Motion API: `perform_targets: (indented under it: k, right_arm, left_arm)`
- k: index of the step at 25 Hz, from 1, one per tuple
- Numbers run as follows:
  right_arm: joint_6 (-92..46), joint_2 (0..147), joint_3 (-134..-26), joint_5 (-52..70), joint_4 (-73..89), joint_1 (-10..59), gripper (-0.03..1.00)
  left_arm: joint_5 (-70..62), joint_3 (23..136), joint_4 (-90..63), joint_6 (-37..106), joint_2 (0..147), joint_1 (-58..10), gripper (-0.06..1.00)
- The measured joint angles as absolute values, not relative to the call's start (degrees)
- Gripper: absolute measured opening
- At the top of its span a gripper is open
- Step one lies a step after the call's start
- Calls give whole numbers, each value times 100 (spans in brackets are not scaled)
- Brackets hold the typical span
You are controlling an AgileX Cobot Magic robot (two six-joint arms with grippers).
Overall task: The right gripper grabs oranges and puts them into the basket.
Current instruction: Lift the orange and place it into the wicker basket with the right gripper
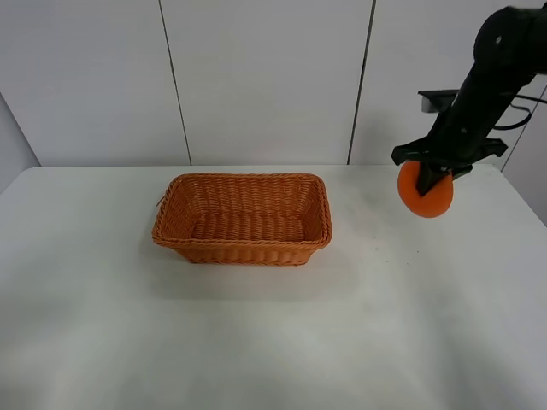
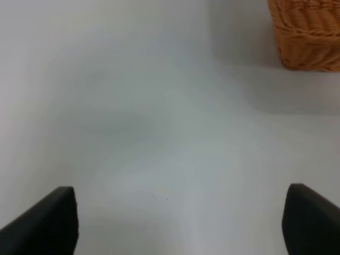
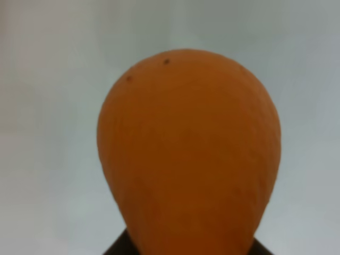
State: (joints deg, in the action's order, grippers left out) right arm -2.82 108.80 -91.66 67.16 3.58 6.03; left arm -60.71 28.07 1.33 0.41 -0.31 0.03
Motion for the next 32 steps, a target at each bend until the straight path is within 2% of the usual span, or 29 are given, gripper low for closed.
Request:
perform_targets:
  k: [6,9,17,25,32]
  right_arm:
    - [-282,10866,-10283,6975,412,609,10]
    - [-277,10848,-10473,6975,425,738,10]
    - [-277,10933,-10480,6908,430,2222,10]
    - [-261,11570,-10503,5779,451,3328,10]
    - [-261,12714,-10503,4406,472,3401,10]
  left_arm:
    - [-6071,2807,133,41,-31,3,88]
    - [-6071,2807,133,41,-31,3,88]
    - [-6071,2807,133,41,-31,3,88]
    - [-6071,2807,133,41,-31,3,88]
    - [-6071,2807,133,41,-31,3,88]
